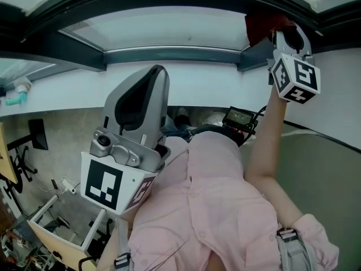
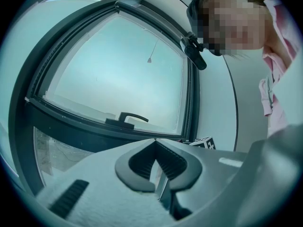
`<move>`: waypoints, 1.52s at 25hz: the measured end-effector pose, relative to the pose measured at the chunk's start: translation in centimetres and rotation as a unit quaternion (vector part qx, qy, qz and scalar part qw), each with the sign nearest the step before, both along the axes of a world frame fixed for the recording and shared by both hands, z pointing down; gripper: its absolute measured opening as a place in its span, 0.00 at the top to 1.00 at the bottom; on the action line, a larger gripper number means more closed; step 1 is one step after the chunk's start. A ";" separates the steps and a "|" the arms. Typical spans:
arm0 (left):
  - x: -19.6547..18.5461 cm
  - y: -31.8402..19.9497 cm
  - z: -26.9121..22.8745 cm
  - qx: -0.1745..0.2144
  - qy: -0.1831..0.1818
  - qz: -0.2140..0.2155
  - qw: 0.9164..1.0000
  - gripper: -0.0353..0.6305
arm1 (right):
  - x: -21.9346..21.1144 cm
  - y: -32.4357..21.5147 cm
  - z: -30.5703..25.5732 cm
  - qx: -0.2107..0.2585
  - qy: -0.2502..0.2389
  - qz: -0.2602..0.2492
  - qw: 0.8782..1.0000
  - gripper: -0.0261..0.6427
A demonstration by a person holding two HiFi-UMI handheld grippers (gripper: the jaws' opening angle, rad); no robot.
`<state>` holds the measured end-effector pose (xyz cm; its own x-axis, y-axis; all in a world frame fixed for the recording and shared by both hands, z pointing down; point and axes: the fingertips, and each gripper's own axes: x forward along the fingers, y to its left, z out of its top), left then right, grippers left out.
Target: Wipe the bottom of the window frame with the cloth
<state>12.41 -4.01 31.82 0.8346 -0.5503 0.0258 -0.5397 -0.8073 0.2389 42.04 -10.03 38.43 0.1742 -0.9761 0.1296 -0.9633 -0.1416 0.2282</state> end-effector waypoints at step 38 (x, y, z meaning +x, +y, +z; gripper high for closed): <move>0.5 1.2 -0.6 0.009 -0.012 -0.015 1.000 0.95 | 7.8 3.5 0.1 0.020 -0.059 0.104 0.993 0.86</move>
